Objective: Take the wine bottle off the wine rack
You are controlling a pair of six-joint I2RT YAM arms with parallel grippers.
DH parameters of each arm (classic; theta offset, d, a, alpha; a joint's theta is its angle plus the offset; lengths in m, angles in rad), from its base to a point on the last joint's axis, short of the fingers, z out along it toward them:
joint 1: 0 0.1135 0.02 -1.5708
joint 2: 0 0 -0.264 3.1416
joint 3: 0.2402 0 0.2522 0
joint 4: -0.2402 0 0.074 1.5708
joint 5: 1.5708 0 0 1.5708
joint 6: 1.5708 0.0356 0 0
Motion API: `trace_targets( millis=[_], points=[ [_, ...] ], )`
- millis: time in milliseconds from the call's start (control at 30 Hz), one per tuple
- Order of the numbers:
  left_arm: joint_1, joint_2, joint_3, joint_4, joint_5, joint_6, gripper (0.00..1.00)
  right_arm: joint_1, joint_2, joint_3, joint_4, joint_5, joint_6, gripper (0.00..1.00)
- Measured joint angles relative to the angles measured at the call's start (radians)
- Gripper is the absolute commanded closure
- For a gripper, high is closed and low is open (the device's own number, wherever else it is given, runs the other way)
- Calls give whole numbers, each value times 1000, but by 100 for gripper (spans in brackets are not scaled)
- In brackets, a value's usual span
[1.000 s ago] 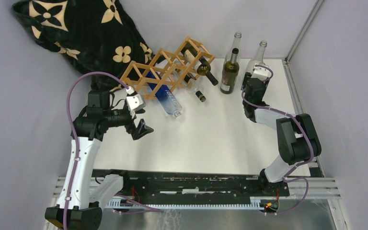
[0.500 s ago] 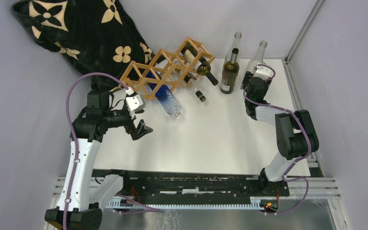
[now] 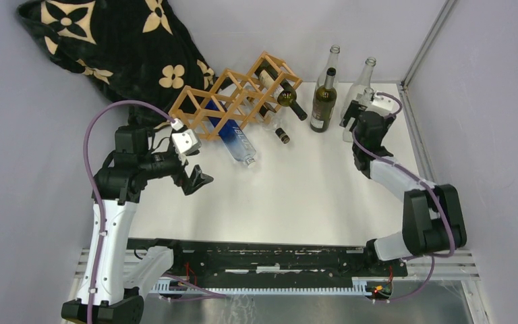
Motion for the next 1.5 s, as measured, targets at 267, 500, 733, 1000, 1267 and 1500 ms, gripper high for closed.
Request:
trace_targets(
  millis=[267, 500, 733, 1000, 1267, 1500],
  points=[
    [0, 3, 8, -5, -40, -42, 0, 21, -342, -170, -142, -82, 105, 14],
    [0, -6, 7, -6, -43, -45, 0, 183, -351, -112, -223, -346, 75, 16],
    [0, -43, 0, -11, -43, -45, 0, 258, -11, 340, -434, -530, -33, 23],
    [0, -44, -3, -46, -44, -43, 1, 255, 268, 658, -633, -570, -117, 27],
    [0, -2, -4, -76, -49, 11, 0, 254, 375, 750, -702, -560, -159, 27],
    [0, 15, -5, -86, -46, 29, 0, 254, 414, 774, -717, -530, -196, 28]
  ],
)
